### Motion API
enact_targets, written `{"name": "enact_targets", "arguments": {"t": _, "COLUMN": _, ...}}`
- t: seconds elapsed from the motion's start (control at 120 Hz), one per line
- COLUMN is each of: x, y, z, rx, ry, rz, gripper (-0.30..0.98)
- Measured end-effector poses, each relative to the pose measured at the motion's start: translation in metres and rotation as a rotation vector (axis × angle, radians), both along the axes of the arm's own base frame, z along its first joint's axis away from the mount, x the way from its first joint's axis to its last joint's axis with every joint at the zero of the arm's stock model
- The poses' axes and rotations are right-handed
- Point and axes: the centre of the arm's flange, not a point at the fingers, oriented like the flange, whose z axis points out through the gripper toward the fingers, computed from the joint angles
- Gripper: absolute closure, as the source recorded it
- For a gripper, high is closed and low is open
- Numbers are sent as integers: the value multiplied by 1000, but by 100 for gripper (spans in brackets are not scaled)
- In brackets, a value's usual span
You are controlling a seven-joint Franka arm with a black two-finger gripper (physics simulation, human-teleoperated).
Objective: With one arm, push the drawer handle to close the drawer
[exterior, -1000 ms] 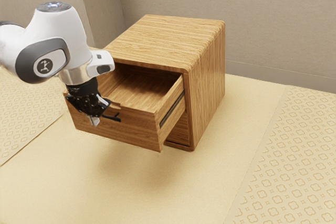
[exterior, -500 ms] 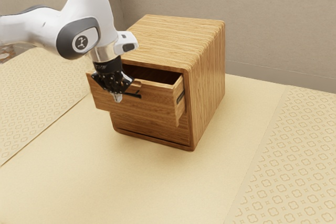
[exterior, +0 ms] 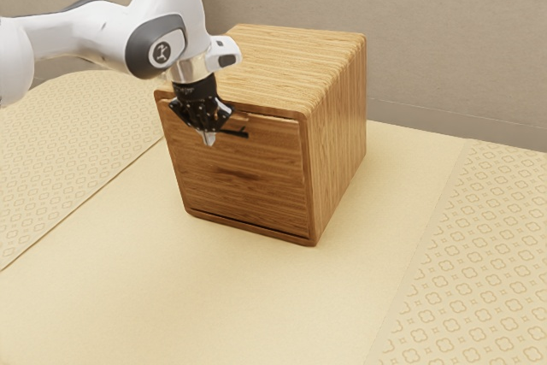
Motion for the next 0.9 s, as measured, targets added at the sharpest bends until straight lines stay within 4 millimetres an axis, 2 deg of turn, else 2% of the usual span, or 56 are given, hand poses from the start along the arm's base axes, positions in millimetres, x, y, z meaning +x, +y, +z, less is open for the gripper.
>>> {"name": "enact_targets", "arguments": {"t": 0.133, "x": 11, "y": 8, "z": 2, "rx": 4, "ry": -10, "rz": -3, "gripper": 79}}
{"name": "enact_targets", "arguments": {"t": 0.25, "x": 12, "y": 7, "z": 3, "rx": 1, "ry": -12, "rz": -19, "gripper": 79}}
{"name": "enact_targets", "arguments": {"t": 0.317, "x": 4, "y": 6, "z": 1, "rx": -8, "ry": -2, "rz": -25, "gripper": 79}}
{"name": "enact_targets", "arguments": {"t": 0.383, "x": -28, "y": 8, "z": 2, "rx": -39, "ry": 18, "rz": -21, "gripper": 79}}
{"name": "enact_targets", "arguments": {"t": 0.433, "x": -55, "y": 9, "z": 25, "rx": -62, "ry": 4, "rz": -17, "gripper": 79}}
{"name": "enact_targets", "arguments": {"t": 0.508, "x": -82, "y": -3, "z": 85, "rx": -80, "ry": -33, "rz": -35, "gripper": 79}}
{"name": "enact_targets", "arguments": {"t": 0.592, "x": -85, "y": -26, "z": 161, "rx": -78, "ry": -76, "rz": -72, "gripper": 76}}
{"name": "enact_targets", "arguments": {"t": 0.65, "x": -78, "y": -31, "z": 192, "rx": -68, "ry": -75, "rz": -75, "gripper": 67}}
{"name": "enact_targets", "arguments": {"t": 0.725, "x": -74, "y": -31, "z": 203, "rx": -49, "ry": -35, "rz": -67, "gripper": 50}}
{"name": "enact_targets", "arguments": {"t": 0.808, "x": -77, "y": -28, "z": 201, "rx": -34, "ry": 17, "rz": -57, "gripper": 34}}
{"name": "enact_targets", "arguments": {"t": 0.9, "x": -80, "y": -25, "z": 197, "rx": -24, "ry": 61, "rz": -49, "gripper": 22}}
